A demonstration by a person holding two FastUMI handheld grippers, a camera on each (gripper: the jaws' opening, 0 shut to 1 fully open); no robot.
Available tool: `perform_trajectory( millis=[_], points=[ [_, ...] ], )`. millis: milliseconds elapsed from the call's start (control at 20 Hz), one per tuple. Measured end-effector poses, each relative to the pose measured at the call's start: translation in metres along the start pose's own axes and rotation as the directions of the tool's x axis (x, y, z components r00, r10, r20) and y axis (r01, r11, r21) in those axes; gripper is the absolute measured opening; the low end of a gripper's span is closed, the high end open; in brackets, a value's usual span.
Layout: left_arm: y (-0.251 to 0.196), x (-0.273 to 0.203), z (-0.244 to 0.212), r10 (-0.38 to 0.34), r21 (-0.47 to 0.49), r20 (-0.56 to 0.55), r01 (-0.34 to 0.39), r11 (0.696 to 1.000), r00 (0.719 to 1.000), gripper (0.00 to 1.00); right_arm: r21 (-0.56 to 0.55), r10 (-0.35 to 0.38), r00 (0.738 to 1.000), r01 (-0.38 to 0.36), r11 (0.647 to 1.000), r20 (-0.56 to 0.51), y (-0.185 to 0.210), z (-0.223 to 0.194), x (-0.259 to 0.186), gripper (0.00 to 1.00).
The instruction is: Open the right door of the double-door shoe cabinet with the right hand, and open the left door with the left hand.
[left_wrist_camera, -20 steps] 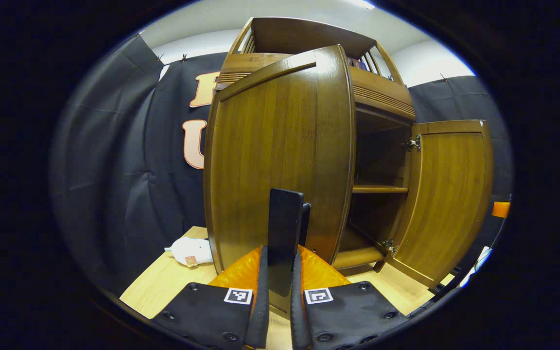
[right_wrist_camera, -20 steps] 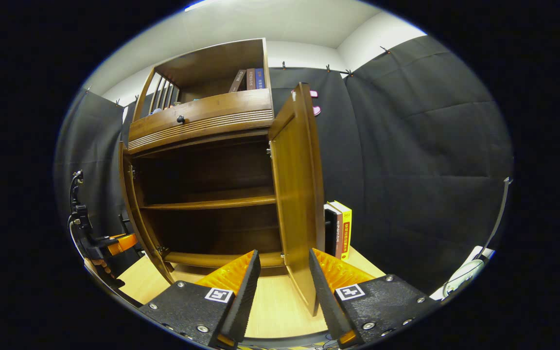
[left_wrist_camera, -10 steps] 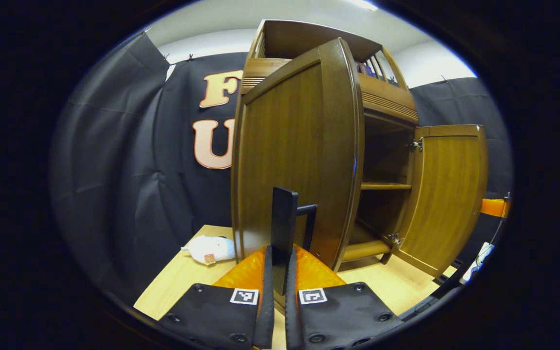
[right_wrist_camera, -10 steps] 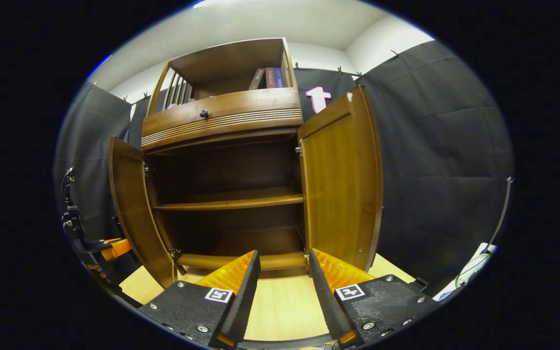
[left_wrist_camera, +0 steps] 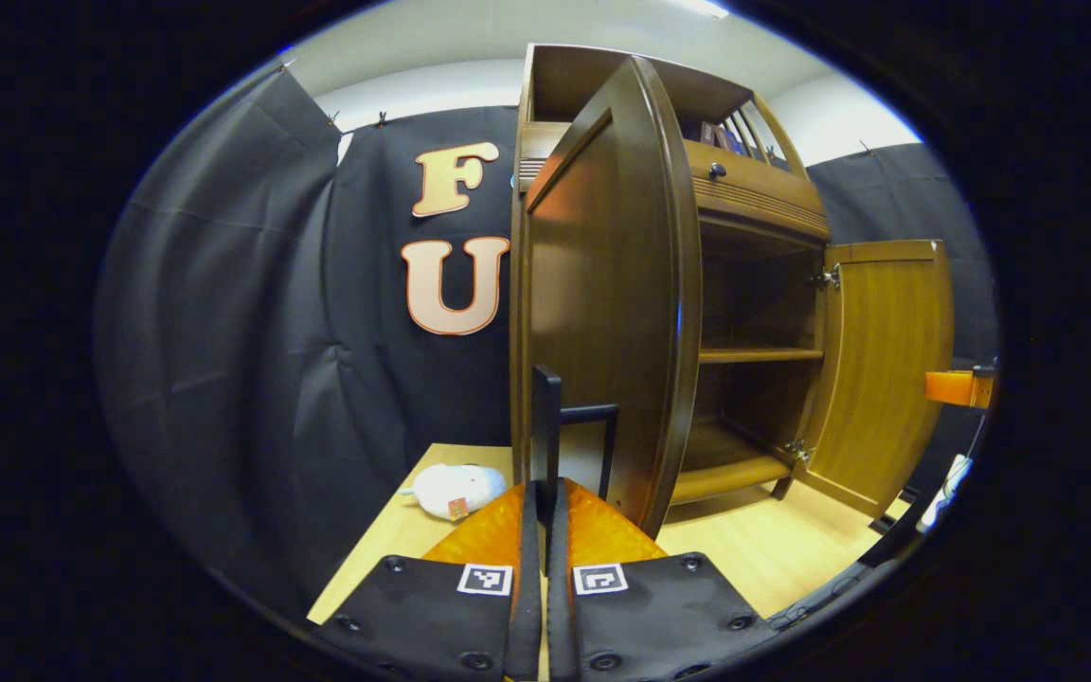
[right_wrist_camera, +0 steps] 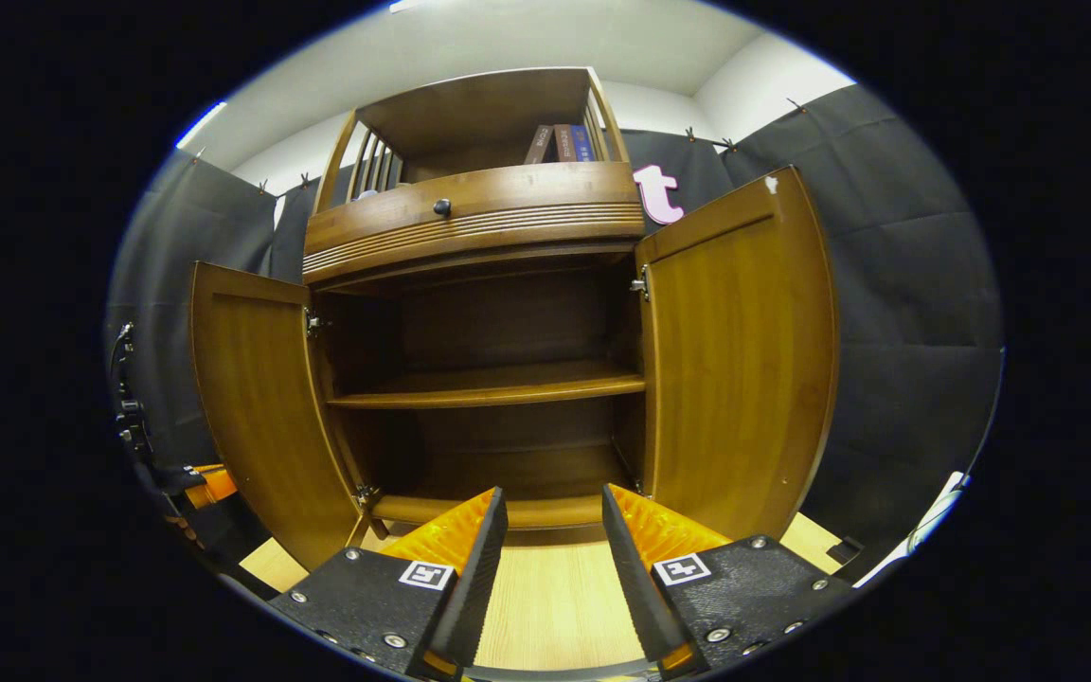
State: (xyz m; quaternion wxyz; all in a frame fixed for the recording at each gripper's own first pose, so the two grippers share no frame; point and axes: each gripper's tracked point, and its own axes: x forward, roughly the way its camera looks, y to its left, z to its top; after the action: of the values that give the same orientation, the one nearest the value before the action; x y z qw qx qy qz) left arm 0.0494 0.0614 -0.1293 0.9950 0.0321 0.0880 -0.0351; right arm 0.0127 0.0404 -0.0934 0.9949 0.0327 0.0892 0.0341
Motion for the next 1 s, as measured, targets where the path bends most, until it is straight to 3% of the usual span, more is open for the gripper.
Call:
perform_trajectory(
  millis=[250, 500, 1000],
  points=[
    [0.027, -0.001, -0.001, 0.011, -0.024, -0.013, -0.012, 1.0, 1.0, 0.12, -0.007, 0.03, 0.999, -0.03, 1.0, -0.014, 0.018, -0.008, 0.009, 0.62],
    [0.042, 0.0, 0.0, 0.016, -0.052, -0.015, -0.016, 0.998, 1.0, 0.09, -0.006, 0.051, 0.998, -0.051, 0.999, -0.022, 0.026, -0.012, 0.014, 0.62],
    [0.073, -0.011, 0.003, 0.05, -0.019, -0.013, -0.051, 0.999, 0.999, 0.08, -0.009, 0.055, 0.998, -0.055, 0.998, -0.02, 0.028, -0.009, 0.016, 0.62]
  ],
)
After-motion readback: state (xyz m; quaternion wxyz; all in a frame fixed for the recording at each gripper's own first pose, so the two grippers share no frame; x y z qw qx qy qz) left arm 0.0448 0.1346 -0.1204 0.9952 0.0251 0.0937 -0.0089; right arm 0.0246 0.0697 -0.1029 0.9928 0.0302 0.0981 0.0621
